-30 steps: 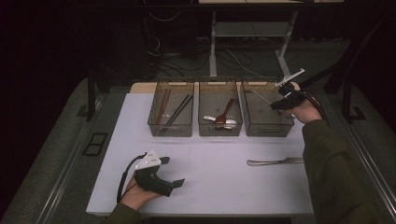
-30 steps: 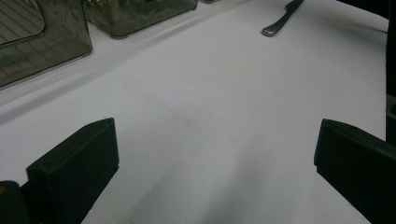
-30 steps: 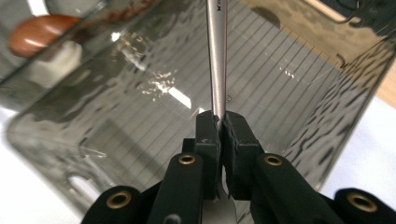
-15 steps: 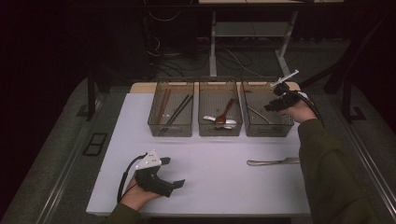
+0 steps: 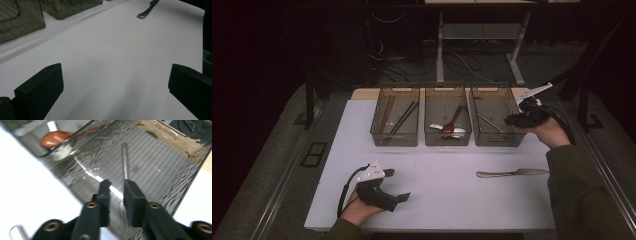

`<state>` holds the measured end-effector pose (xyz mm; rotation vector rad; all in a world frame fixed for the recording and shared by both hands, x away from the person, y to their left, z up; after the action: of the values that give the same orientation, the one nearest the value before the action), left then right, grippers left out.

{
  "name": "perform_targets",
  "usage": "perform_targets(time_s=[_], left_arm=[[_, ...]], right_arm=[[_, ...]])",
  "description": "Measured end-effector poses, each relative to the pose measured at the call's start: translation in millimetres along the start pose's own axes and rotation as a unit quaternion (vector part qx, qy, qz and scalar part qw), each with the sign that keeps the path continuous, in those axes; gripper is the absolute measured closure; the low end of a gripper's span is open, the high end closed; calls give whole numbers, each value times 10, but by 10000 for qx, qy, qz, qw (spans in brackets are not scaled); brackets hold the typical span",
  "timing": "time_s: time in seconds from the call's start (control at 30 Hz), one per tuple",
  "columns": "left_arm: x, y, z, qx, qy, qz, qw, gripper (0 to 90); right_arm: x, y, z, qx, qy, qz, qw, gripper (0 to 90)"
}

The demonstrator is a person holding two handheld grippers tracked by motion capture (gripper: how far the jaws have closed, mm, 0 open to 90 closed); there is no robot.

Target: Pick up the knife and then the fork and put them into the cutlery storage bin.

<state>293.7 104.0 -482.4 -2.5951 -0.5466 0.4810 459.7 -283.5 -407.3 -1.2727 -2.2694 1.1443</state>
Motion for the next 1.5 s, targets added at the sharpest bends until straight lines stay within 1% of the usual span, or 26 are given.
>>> perform_targets(time_s=[0.13,0.2,0.3,0.53,0.63,0.8,0.9,1.03,1.13,1.2,1.27,1.33,1.5], left_arm=[[-2,-1,2,7,1,3,10000,0],[-4,-1,2,4,0,7,10000,0],[-6,0,2,5,-6,8,10000,0],[-4,-20,-4,-3,-5,-13,10000,0],[5,-19,-3,-7,-13,-18,10000,0],[14,-15,2,16,-12,-28,10000,0],[23,-14,11,35,-30,-27,10000,0],[22,-5,16,42,-19,-13,10000,0],[18,0,16,45,-15,4,10000,0],[17,1,16,44,-14,11,10000,0],[17,3,17,44,-17,14,10000,0],[15,4,17,59,-8,24,10000,0],[10,8,19,60,-9,42,10000,0]], right_arm=[[126,-146,123,-138,-69,-229,9996,891],[193,-193,197,-181,-81,-375,9991,894],[256,-210,326,-133,-178,-412,9989,894],[401,-133,662,169,-382,-494,9979,894],[440,-94,794,267,-384,-531,9975,894],[488,-25,952,455,-440,-591,9962,895],[535,23,1040,610,-488,-655,9948,894],[562,82,1125,801,-577,-659,9929,895],[581,106,1158,874,-612,-685,9919,894],[592,118,1183,931,-650,-660,9913,895],[590,131,1209,961,-706,-623,9909,895],[582,131,1214,954,-654,-636,9912,895],[592,112,1238,990,-686,-668,9905,896]])
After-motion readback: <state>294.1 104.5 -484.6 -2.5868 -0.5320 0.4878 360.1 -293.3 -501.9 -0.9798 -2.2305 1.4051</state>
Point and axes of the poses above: each handheld gripper's, and its own axes: y roughly forward along the jaws, z roughly out of its underside, x roughly to its left, the point moved 8 cm from there along y, roughly forward along the jaws, and after that the axes turned 7 degrees about z, right-handed, at the moved point
